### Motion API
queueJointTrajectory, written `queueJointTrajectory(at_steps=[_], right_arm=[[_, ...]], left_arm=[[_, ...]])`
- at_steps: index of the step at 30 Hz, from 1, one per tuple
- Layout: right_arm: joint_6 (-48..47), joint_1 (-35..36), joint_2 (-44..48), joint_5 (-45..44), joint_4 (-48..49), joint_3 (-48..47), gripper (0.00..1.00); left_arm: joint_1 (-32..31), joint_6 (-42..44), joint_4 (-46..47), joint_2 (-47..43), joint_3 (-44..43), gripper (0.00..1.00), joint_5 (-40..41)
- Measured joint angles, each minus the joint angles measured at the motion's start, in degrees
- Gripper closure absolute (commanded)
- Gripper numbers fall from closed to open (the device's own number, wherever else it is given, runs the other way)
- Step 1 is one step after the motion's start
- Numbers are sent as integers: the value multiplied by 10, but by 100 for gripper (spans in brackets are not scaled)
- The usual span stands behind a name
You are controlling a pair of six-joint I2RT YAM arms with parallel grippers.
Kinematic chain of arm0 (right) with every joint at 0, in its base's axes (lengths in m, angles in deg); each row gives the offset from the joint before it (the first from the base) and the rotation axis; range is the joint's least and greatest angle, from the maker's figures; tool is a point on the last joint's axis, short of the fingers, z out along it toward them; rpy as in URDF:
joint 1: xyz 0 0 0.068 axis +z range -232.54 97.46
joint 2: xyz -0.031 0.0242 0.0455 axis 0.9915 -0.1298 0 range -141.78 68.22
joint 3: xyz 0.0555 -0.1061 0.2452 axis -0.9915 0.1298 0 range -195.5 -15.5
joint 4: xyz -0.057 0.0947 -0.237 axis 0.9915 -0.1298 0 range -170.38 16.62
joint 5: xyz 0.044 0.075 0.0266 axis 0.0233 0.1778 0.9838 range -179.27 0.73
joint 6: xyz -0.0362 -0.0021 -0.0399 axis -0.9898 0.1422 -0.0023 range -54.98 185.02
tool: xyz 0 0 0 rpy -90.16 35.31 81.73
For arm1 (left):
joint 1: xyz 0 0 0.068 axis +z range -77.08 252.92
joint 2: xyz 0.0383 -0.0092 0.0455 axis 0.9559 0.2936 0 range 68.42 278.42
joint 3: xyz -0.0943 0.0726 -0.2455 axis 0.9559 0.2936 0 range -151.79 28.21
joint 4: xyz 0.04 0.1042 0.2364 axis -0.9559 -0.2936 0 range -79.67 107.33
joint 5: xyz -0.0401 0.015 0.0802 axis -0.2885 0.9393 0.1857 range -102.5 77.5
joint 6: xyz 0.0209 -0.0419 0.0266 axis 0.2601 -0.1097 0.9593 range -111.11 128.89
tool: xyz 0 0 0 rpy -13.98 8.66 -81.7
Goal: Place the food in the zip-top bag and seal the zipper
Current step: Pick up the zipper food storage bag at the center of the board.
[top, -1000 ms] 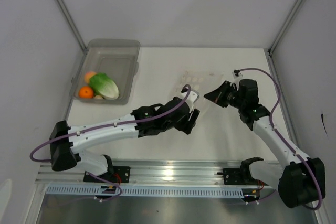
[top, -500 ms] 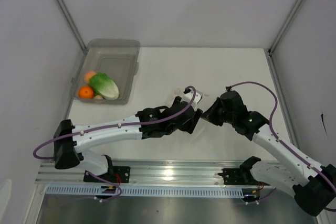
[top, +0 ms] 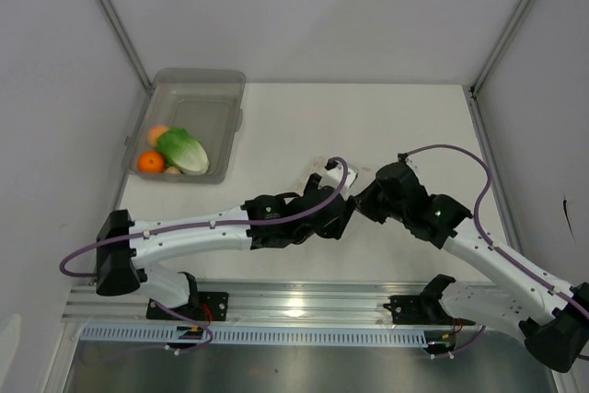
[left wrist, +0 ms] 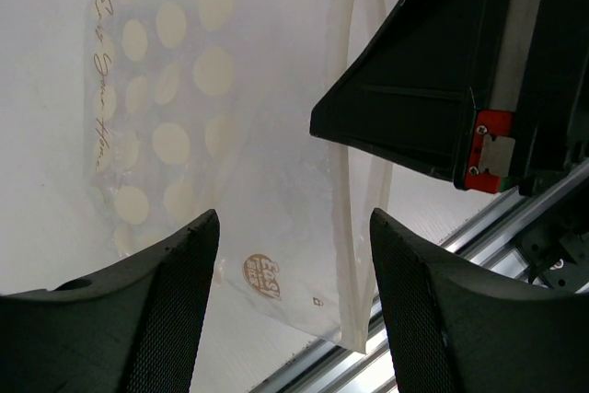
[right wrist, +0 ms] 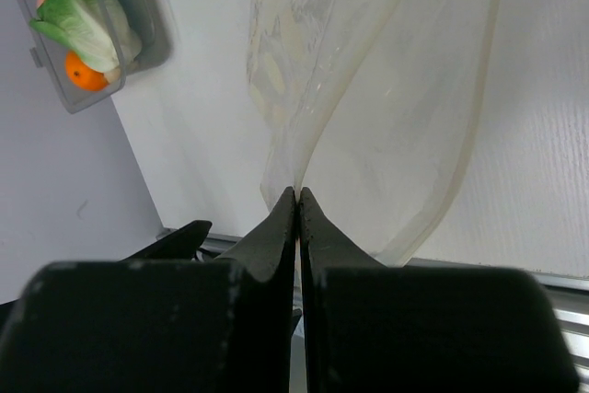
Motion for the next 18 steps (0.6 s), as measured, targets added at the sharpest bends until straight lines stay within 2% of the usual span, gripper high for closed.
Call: queueJointTrajectory(at_steps=[11, 14, 18], right_arm=[[39, 20, 13, -12, -1, 0, 100], [43, 20, 21, -12, -1, 0, 100], [44, 21, 28, -11, 5, 0, 100]], left_arm=[[-3, -14, 16, 17, 20, 32, 13], [-3, -23, 19, 18, 31, 43, 17], [-4, -30, 24, 21, 37, 71, 21]])
